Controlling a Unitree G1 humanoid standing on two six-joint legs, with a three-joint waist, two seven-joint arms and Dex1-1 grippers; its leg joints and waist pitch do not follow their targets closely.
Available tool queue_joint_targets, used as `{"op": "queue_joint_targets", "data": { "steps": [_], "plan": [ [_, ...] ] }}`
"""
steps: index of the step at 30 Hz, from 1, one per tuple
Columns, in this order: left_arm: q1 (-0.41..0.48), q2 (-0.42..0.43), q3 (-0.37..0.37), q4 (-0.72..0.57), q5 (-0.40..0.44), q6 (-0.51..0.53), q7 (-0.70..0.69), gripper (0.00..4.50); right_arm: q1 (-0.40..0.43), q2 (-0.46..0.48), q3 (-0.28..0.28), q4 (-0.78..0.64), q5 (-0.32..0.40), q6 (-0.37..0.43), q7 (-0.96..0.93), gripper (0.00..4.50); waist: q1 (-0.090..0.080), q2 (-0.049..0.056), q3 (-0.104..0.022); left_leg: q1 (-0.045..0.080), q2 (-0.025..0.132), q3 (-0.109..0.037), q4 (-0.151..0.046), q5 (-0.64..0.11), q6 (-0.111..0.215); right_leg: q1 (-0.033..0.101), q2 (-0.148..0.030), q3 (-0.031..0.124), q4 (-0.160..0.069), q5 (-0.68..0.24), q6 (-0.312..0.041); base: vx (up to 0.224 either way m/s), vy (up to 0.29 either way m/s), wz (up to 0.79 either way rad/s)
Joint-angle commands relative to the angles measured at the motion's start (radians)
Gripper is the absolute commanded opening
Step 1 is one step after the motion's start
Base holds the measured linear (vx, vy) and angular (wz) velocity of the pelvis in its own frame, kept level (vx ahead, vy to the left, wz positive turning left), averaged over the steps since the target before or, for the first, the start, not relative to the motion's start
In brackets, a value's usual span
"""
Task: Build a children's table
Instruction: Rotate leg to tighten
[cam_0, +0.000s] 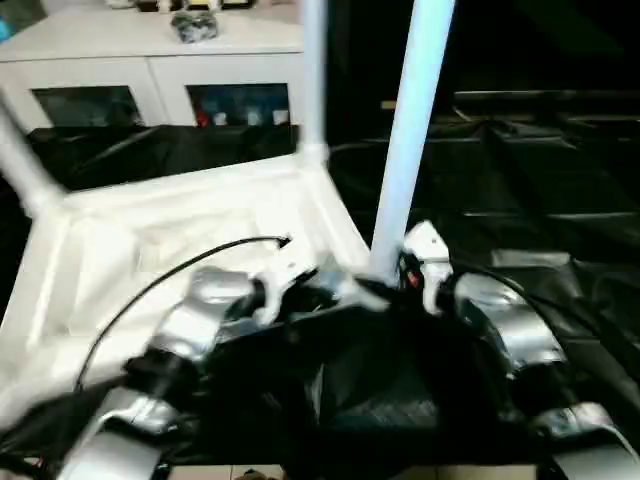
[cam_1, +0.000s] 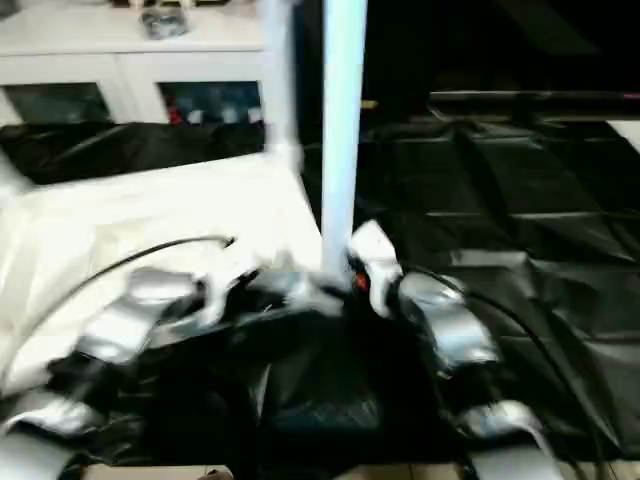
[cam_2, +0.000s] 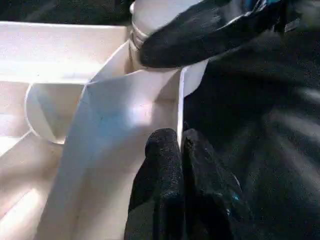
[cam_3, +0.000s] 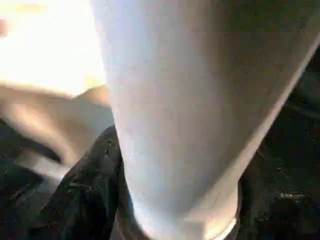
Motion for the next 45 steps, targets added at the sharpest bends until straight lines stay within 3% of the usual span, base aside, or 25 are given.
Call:
{"op": "queue_joint_targets", "data": {
  "steps": [1, 4, 6, 7, 8, 9, 13, 14, 15, 17, 18, 20, 23, 24, 25, 27, 30, 39, 45],
  "plan": [
    [-0.047, -0.073, -0.026, -0.016, -0.019, -0.002, 0.050, 0.00, 0.021, 0.080, 0.090, 0.056, -0.025, 0.044, -0.011, 2.67, -0.002, -0.016, -0.050, 0.024, 0.035, -0.026, -0.085, -0.296, -0.019, 0.021, -0.048, 0.027, -0.089, -0.283, -0.196, 0.000, 0.000, 0.00],
    [-0.052, -0.122, -0.022, -0.005, -0.001, -0.003, 0.103, 0.00, -0.032, 0.142, 0.065, 0.145, -0.060, 0.030, -0.156, 2.67, -0.006, -0.016, -0.052, 0.022, 0.033, -0.024, -0.083, -0.291, -0.012, 0.021, -0.047, 0.027, -0.089, -0.258, -0.197, 0.000, 0.000, 0.00],
    [-0.046, -0.122, -0.030, -0.009, 0.005, -0.017, 0.085, 0.00, -0.041, 0.150, 0.066, 0.154, -0.062, -0.002, -0.129, 2.67, -0.007, -0.018, -0.053, 0.020, 0.034, -0.024, -0.082, -0.285, -0.006, 0.021, -0.050, 0.028, -0.088, -0.246, -0.199, 0.000, 0.000, 0.00],
    [-0.044, -0.120, -0.035, -0.011, 0.006, -0.022, 0.078, 0.00, -0.043, 0.152, 0.066, 0.154, -0.056, -0.011, -0.112, 3.01, -0.008, -0.017, -0.054, 0.018, 0.033, -0.024, -0.082, -0.280, -0.001, 0.023, -0.050, 0.027, -0.087, -0.237, -0.201, 0.000, 0.000, 0.00],
    [-0.037, -0.106, -0.047, -0.021, 0.005, -0.040, 0.051, 0.00, -0.044, 0.147, 0.066, 0.144, -0.045, -0.011, -0.077, 3.01, -0.007, -0.020, -0.053, 0.018, 0.034, -0.023, -0.080, -0.271, 0.009, 0.022, -0.049, 0.028, -0.088, -0.220, -0.201, 0.000, 0.000, 0.00],
    [-0.030, -0.090, -0.054, -0.029, 0.003, -0.057, 0.027, 0.00, -0.043, 0.138, 0.066, 0.128, -0.036, -0.005, -0.046, 3.39, -0.007, -0.020, -0.054, 0.014, 0.033, -0.023, -0.080, -0.253, 0.022, 0.026, -0.049, 0.027, -0.084, -0.201, -0.203, 0.000, 0.000, 0.00],
    [-0.011, -0.052, -0.064, -0.058, -0.022, -0.082, -0.057, 0.00, -0.032, 0.101, 0.083, 0.078, -0.033, -0.015, 0.026, 3.57, -0.009, -0.013, -0.058, 0.014, 0.035, -0.024, -0.077, -0.221, 0.036, 0.029, -0.048, 0.026, -0.077, -0.141, -0.217, 0.000, 0.000, 0.00],
    [-0.003, -0.041, -0.066, -0.070, -0.035, -0.094, -0.093, 0.00, -0.027, 0.083, 0.092, 0.061, -0.036, -0.018, 0.051, 3.83, -0.007, -0.015, -0.060, 0.013, 0.036, -0.023, -0.074, -0.197, 0.045, 0.033, -0.048, 0.025, -0.074, -0.098, -0.229, 0.000, 0.000, 0.00],
    [0.005, -0.030, -0.065, -0.085, -0.048, -0.088, -0.124, 0.00, -0.023, 0.059, 0.107, 0.049, -0.046, -0.025, 0.079, 3.83, -0.008, -0.009, -0.061, 0.011, 0.036, -0.021, -0.071, -0.178, 0.054, 0.033, -0.045, 0.025, -0.069, -0.041, -0.242, 0.000, 0.000, 0.00],
    [0.022, 0.003, -0.071, -0.108, -0.069, -0.107, -0.203, 0.00, -0.011, -0.004, 0.143, 0.022, -0.072, -0.062, 0.150, 3.83, -0.006, -0.008, -0.064, 0.013, 0.035, -0.021, -0.068, -0.163, 0.063, 0.035, -0.044, 0.022, -0.064, -0.003, -0.252, 0.000, 0.000, 0.00],
    [0.025, 0.016, -0.073, -0.112, -0.072, -0.106, -0.226, 0.00, -0.004, -0.025, 0.151, 0.008, -0.072, -0.069, 0.182, 3.83, -0.005, -0.011, -0.064, 0.010, 0.035, -0.018, -0.064, -0.138, 0.089, 0.037, -0.044, 0.023, -0.059, 0.051, -0.268, 0.000, 0.000, 0.00],
    [0.028, 0.036, -0.076, -0.110, -0.072, -0.119, -0.258, 0.00, 0.015, -0.059, 0.155, -0.038, -0.051, -0.072, 0.259, 3.83, -0.005, -0.009, -0.062, 0.010, 0.034, -0.016, -0.063, -0.146, 0.097, 0.035, -0.044, 0.022, -0.060, 0.034, -0.274, 0.000, 0.000, 0.00],
    [0.033, 0.076, -0.070, -0.110, -0.091, -0.138, -0.334, 0.00, 0.067, -0.140, 0.173, -0.153, 0.000, -0.057, 0.448, 3.83, 0.010, -0.005, -0.058, 0.014, 0.040, -0.015, -0.067, -0.187, 0.091, 0.035, -0.044, 0.022, -0.067, -0.046, -0.262, 0.000, 0.000, 0.00],
    [0.035, 0.087, -0.067, -0.114, -0.099, -0.136, -0.358, 0.00, 0.085, -0.167, 0.185, -0.188, 0.019, -0.049, 0.512, 3.83, 0.018, -0.003, -0.057, 0.021, 0.044, -0.016, -0.070, -0.217, 0.077, 0.031, -0.043, 0.023, -0.071, -0.082, -0.259, 0.000, 0.000, 0.00],
    [0.036, 0.096, -0.066, -0.117, -0.105, -0.136, -0.374, 0.00, 0.095, -0.185, 0.194, -0.207, 0.028, -0.042, 0.548, 3.83, 0.020, 0.000, -0.055, 0.022, 0.046, -0.016, -0.073, -0.230, 0.072, 0.028, -0.043, 0.024, -0.072, -0.096, -0.259, 0.000, 0.000, 0.00],
    [0.038, 0.114, -0.068, -0.126, -0.116, -0.132, -0.408, 0.00, 0.110, -0.216, 0.212, -0.239, 0.050, -0.025, 0.604, 3.83, 0.023, -0.001, -0.053, 0.023, 0.046, -0.018, -0.078, -0.264, 0.046, 0.027, -0.043, 0.025, -0.073, -0.132, -0.258, 0.000, 0.000, 0.00],
    [0.043, 0.136, -0.072, -0.141, -0.131, -0.123, -0.452, 0.00, 0.121, -0.238, 0.228, -0.269, 0.067, -0.008, 0.654, 3.83, 0.027, -0.001, -0.052, 0.025, 0.046, -0.018, -0.080, -0.282, 0.034, 0.024, -0.045, 0.028, -0.077, -0.161, -0.251, 0.000, 0.000, 0.00],
    [0.046, 0.152, -0.071, -0.145, -0.140, -0.121, -0.495, 0.00, 0.128, -0.239, 0.247, -0.310, 0.058, 0.034, 0.687, 3.14, 0.034, -0.003, -0.057, 0.020, 0.043, -0.018, -0.075, -0.213, 0.042, 0.027, -0.046, 0.027, -0.068, -0.090, -0.255, 0.000, 0.000, 0.00],
    [0.053, 0.145, -0.074, -0.149, -0.136, -0.118, -0.481, 0.00, 0.139, -0.218, 0.237, -0.322, 0.076, 0.062, 0.670, 2.80, 0.036, -0.004, -0.056, 0.020, 0.044, -0.018, -0.076, -0.222, 0.039, 0.027, -0.047, 0.027, -0.070, -0.116, -0.252, 0.000, 0.000, 0.00]
  ]
}}
